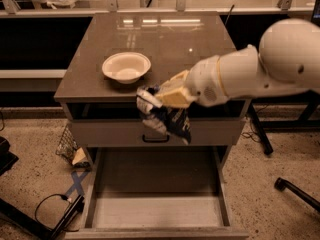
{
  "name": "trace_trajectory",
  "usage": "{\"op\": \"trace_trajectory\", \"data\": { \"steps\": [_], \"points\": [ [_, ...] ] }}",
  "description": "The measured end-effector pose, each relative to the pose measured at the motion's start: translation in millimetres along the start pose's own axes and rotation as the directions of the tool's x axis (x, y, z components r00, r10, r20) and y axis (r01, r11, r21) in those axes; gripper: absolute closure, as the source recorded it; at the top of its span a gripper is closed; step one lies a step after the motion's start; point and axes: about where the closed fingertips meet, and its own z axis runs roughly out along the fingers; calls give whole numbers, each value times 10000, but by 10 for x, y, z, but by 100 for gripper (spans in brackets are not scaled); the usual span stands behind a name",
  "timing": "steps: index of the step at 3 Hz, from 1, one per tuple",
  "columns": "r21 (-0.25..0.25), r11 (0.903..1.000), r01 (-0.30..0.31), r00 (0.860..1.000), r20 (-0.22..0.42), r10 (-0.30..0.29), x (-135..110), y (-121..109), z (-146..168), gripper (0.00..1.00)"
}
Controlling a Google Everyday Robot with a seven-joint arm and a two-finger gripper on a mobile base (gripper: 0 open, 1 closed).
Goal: Pick blue chip bag from middle drawer and place on counter
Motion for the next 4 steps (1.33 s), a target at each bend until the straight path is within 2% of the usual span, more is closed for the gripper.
{"op": "trace_trajectory", "data": {
  "steps": [1, 2, 3, 4],
  "points": [
    [972, 9950, -224, 9997, -23, 227, -331, -673, -297, 100],
    [1685, 9857, 96, 9988, 457, -175, -747, -949, -593, 100],
    [1648, 9863, 119, 9989, 432, -193, -769, -969, -571, 100],
    [1788, 9839, -24, 9989, 472, -61, -864, -1283, -593, 100]
  ]
}}
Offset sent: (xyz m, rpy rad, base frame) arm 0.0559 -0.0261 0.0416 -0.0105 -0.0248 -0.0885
